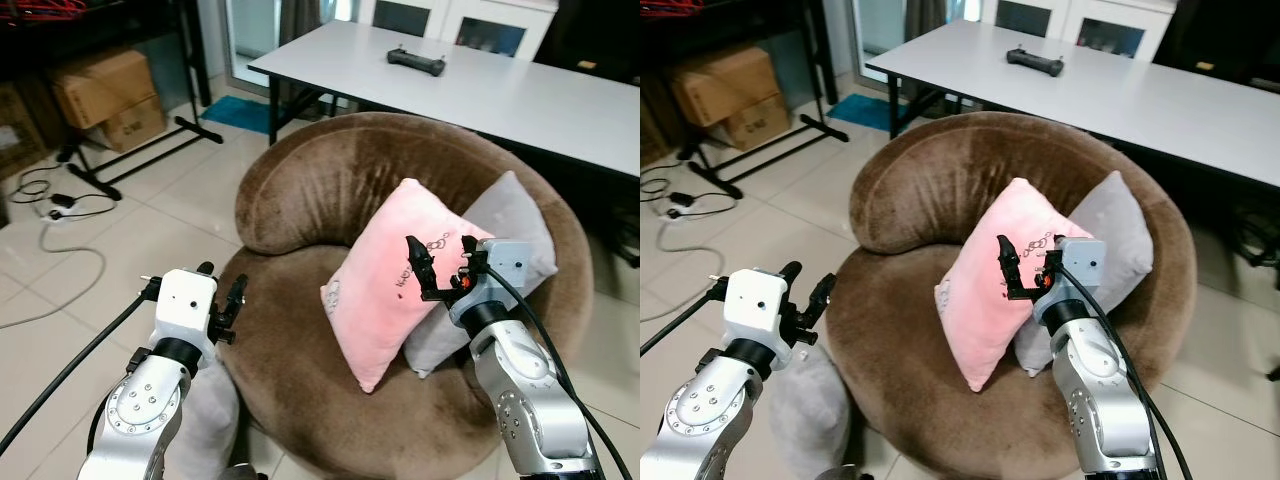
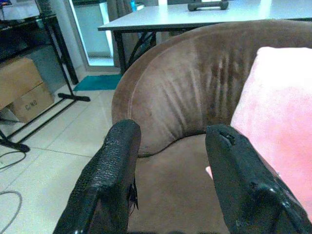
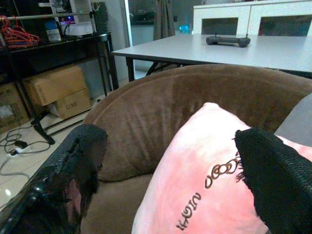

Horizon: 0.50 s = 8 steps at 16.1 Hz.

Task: Move the pillow to the sofa from floor

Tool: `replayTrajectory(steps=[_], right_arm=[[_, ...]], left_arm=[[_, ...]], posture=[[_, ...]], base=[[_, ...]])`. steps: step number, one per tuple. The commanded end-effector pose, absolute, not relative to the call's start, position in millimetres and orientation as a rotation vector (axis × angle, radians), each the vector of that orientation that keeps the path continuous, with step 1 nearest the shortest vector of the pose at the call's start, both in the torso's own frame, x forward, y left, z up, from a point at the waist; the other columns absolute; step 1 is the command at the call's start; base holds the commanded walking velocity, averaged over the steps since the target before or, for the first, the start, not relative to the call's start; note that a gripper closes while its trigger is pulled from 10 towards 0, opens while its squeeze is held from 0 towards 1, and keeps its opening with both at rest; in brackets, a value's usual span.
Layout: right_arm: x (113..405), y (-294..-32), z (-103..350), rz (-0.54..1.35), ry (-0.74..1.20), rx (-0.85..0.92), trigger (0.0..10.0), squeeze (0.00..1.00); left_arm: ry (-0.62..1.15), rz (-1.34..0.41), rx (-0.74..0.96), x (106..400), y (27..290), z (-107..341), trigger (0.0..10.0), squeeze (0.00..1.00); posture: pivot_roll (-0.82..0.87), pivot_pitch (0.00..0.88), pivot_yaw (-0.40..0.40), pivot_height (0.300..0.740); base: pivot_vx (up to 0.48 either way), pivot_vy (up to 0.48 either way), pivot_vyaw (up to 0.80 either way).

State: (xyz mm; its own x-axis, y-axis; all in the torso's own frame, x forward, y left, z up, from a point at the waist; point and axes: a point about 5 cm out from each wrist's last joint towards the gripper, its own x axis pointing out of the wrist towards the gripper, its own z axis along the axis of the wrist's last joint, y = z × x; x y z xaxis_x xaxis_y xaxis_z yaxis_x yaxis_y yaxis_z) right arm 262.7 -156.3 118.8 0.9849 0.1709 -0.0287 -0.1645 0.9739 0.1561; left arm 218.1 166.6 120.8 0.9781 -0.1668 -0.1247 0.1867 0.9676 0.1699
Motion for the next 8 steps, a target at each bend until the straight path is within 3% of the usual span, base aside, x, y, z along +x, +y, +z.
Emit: replayTrajectory(steps=[1, 8], right_arm=[[264.1, -156.3, 125.9, 0.185, 0.032, 0.153, 10.0, 1.0], [266.1, -159.2, 124.7, 0.248, 0.042, 0.118, 10.0, 1.0]], left_arm=[[0.08, -0.175, 0.181, 219.0, 165.0, 126.0, 10.0, 0.0], [0.067, -0.162, 0.171, 221.0, 162.3, 128.0, 10.0, 0.0]], posture=[[0.06, 0.0, -0.052, 0.74], [0.07, 0.0, -0.08, 0.74]], base=[[0.0, 0.0, 0.0], [0.0, 0.404, 0.0]])
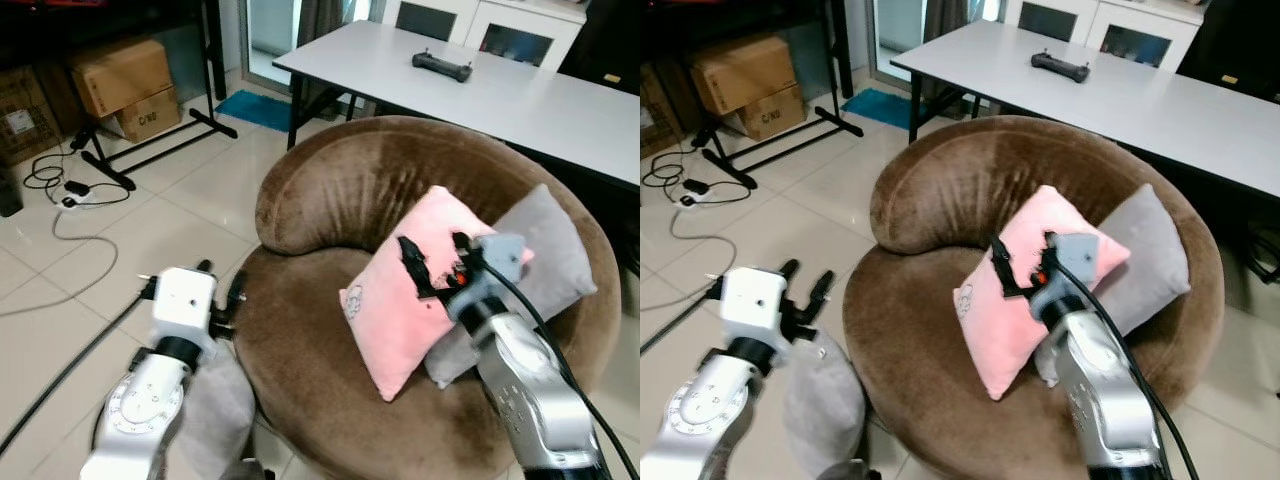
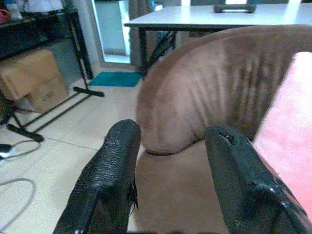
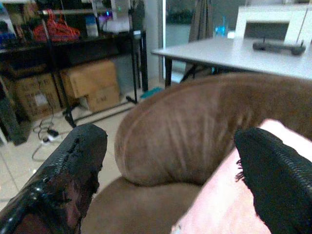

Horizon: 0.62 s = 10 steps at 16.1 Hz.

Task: Move the pillow to the sofa from floor

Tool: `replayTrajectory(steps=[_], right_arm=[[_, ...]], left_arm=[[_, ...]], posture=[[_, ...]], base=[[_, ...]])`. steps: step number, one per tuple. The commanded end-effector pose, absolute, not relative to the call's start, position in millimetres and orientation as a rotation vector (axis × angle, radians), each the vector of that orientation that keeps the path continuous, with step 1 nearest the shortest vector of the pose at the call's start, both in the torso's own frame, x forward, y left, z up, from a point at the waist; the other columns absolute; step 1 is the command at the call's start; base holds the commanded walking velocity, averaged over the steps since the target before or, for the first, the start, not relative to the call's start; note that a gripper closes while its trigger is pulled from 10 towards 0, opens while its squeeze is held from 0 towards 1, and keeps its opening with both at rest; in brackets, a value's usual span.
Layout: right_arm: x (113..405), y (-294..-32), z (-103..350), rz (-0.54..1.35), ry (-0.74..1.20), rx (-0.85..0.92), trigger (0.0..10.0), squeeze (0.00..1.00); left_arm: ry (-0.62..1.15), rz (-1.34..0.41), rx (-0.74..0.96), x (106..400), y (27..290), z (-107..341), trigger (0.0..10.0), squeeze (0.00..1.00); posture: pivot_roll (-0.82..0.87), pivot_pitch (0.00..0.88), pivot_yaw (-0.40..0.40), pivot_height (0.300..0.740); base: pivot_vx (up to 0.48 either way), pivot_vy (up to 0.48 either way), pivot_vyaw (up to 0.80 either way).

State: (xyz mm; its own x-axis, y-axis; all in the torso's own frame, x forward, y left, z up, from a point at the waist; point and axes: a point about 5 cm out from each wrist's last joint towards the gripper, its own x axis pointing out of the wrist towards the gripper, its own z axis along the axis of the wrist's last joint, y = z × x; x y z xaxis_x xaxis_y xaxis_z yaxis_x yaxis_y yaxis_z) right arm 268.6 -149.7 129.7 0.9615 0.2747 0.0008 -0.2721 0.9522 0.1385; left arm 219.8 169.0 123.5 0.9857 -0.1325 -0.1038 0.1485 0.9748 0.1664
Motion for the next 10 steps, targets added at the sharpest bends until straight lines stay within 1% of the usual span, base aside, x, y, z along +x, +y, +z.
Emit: replayTrajectory(steps=[1, 2, 3, 5, 10], right_arm=[[266.5, -160.5, 124.3, 0.242, 0.045, 0.101, 10.0, 1.0], [267.6, -163.4, 125.1, 0.217, 0.021, 0.064, 10.0, 1.0], [267.9, -164.1, 124.9, 0.216, 0.02, 0.075, 10.0, 1.0], [267.6, -166.7, 120.7, 0.227, 0.085, 0.102, 10.0, 1.0], [269.5, -172.1, 122.2, 0.217, 0.072, 0.067, 10.0, 1.0]], left_arm=[[0.067, -0.163, 0.172, 221.2, 162.3, 127.9, 10.0, 0.0], [0.068, -0.162, 0.173, 221.5, 162.5, 127.6, 10.0, 0.0], [0.067, -0.162, 0.173, 221.6, 162.6, 127.6, 10.0, 0.0], [0.068, -0.168, 0.175, 221.8, 161.7, 126.7, 10.0, 0.0], [0.065, -0.174, 0.178, 224.0, 160.4, 127.2, 10.0, 0.0]], posture=[[0.07, 0.0, -0.081, 0.74], [0.07, 0.0, -0.081, 0.74], [0.07, 0.0, -0.08, 0.74], [0.07, 0.0, -0.079, 0.74], [0.07, 0.0, -0.081, 0.74]], base=[[0.0, 0.416, 0.0], [0.0, 0.428, 0.0], [0.0, 0.428, 0.0], [0.0, 0.424, 0.0], [0.0, 0.423, 0.0]])
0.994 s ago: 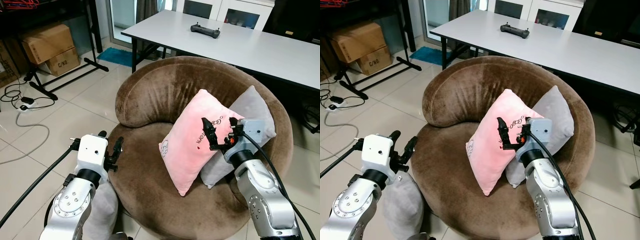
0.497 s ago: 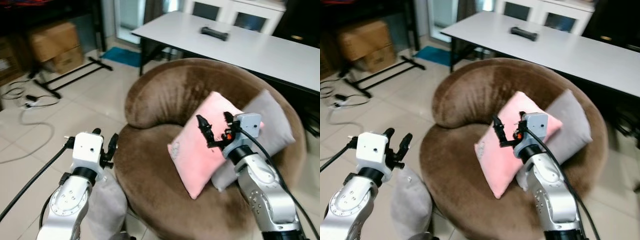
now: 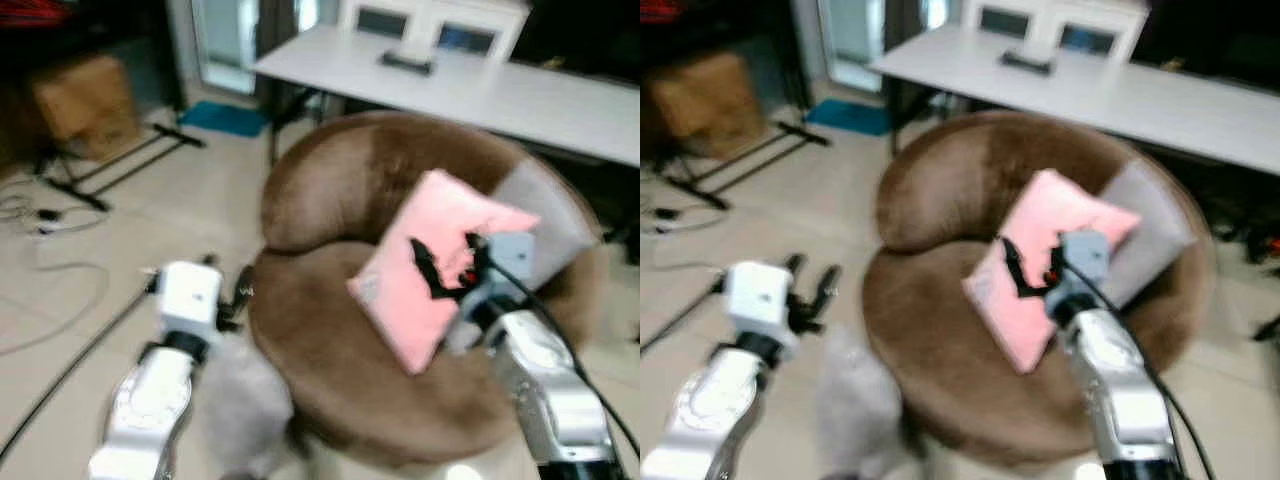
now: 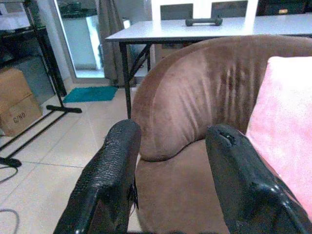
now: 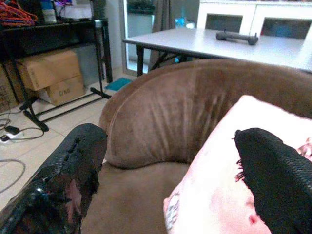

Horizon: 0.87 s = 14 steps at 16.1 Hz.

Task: Move the pillow to the sofa from floor

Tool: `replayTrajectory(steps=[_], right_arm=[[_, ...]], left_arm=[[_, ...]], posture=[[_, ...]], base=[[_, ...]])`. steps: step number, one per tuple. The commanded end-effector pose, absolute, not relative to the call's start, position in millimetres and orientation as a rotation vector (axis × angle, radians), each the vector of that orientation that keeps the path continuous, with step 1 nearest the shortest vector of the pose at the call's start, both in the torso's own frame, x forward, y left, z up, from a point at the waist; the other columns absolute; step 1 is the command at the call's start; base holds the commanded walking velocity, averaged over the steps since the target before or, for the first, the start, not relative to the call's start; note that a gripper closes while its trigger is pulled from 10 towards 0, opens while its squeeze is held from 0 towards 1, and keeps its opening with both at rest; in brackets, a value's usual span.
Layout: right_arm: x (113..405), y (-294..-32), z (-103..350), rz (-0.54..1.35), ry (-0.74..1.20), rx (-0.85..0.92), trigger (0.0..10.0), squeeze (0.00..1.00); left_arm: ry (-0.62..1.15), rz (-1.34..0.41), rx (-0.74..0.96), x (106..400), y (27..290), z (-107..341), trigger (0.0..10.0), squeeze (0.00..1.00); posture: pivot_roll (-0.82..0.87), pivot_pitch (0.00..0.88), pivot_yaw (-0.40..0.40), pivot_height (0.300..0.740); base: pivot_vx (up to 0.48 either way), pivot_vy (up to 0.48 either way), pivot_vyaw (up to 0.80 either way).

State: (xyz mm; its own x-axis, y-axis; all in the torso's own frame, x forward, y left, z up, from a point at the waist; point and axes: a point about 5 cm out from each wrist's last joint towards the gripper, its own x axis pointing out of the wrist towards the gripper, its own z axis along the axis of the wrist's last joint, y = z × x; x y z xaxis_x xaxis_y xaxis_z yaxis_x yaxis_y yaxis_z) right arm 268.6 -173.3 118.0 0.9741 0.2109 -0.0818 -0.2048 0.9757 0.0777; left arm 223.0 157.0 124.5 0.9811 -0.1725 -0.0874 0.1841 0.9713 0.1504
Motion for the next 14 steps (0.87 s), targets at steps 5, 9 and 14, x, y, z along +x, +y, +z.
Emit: replayTrajectory(steps=[5, 9, 14], right_arm=[[269.8, -177.2, 114.6, 0.169, 0.152, 0.063, 10.0, 0.0], [267.5, -178.7, 113.9, 0.118, 0.157, 0.069, 10.0, 0.0], [260.4, -172.9, 109.5, 0.075, 0.182, 0.111, 10.0, 0.0]], left_arm=[[0.06, -0.154, 0.187, 227.8, 164.6, 128.2, 10.0, 0.0], [0.06, -0.141, 0.199, 230.6, 169.2, 129.0, 10.0, 0.0], [0.062, -0.153, 0.219, 237.3, 170.8, 130.5, 10.0, 0.0]], posture=[[0.07, 0.0, -0.083, 0.74], [0.07, 0.0, -0.083, 0.74], [0.07, 0.0, -0.06, 0.74]], base=[[0.0, 0.428, -0.47], [0.0, 0.431, -0.79], [0.0, 0.435, -0.79]])
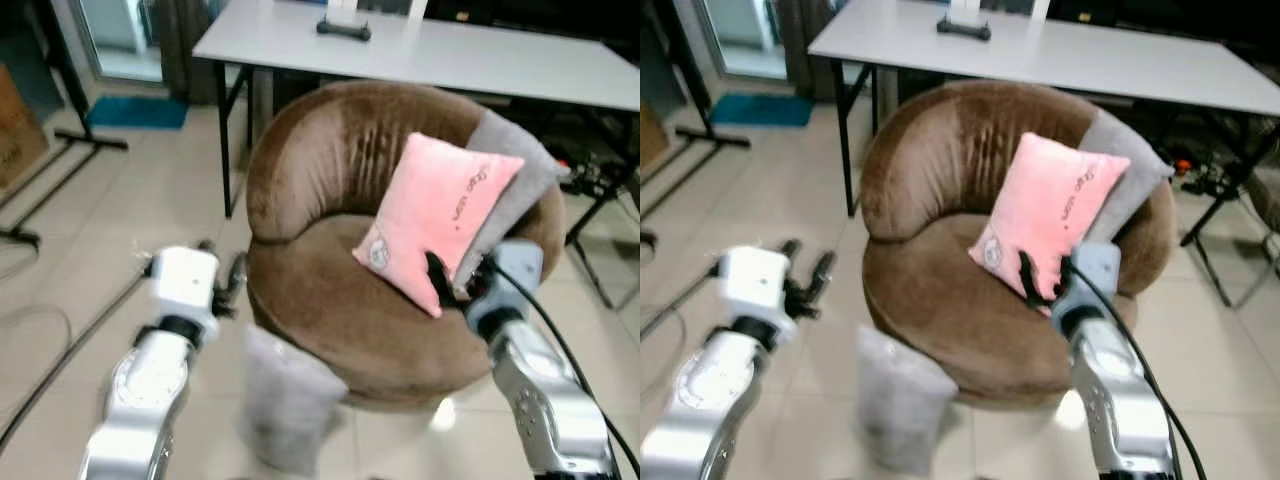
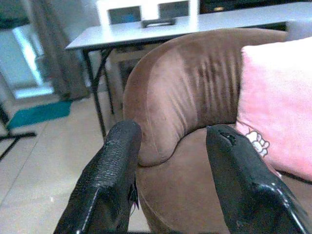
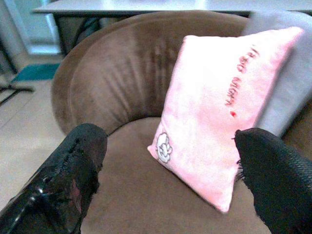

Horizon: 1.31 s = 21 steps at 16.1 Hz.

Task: Move the pillow to the sofa from floor

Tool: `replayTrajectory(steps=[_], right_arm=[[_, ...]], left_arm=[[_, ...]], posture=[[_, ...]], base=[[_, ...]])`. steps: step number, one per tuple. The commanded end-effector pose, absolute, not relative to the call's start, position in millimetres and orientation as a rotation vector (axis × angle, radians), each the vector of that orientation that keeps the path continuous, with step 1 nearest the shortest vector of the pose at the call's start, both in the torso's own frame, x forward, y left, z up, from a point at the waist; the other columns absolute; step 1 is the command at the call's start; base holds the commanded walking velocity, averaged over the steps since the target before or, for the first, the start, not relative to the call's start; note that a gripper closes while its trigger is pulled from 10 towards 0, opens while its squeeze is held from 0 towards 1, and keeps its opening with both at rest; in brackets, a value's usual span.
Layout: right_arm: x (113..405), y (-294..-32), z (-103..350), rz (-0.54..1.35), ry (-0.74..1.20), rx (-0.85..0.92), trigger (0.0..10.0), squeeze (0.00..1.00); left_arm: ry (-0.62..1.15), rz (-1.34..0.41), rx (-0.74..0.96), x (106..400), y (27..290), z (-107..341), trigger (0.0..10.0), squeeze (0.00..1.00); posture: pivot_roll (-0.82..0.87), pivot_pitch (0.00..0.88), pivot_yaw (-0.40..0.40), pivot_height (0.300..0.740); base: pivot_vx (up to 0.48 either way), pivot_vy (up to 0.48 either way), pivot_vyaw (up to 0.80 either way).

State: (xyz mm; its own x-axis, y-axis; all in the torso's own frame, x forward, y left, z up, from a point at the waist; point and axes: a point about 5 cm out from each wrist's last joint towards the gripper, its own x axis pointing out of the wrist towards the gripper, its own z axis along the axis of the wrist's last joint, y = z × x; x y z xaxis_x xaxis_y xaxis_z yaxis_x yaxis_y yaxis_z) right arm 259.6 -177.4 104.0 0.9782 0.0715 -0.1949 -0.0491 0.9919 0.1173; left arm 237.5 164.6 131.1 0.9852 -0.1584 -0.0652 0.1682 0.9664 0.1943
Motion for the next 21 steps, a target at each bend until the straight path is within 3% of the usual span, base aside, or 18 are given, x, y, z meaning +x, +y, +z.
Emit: replayTrajectory(steps=[1, 21], right_arm=[[259.1, -172.6, 108.8, 0.071, 0.185, 0.113, 10.0, 0.0], [250.6, -171.2, 105.9, 0.016, 0.204, 0.141, 10.0, 0.0]], left_arm=[[0.062, -0.156, 0.221, 237.8, 171.1, 130.6, 10.0, 0.0], [0.065, -0.209, 0.235, 241.9, 169.6, 131.0, 10.0, 0.0]], posture=[[0.06, 0.0, -0.054, 0.74], [0.06, 0.0, -0.027, 0.74]], base=[[0.0, 0.435, -0.79], [0.0, 0.434, -0.79]])
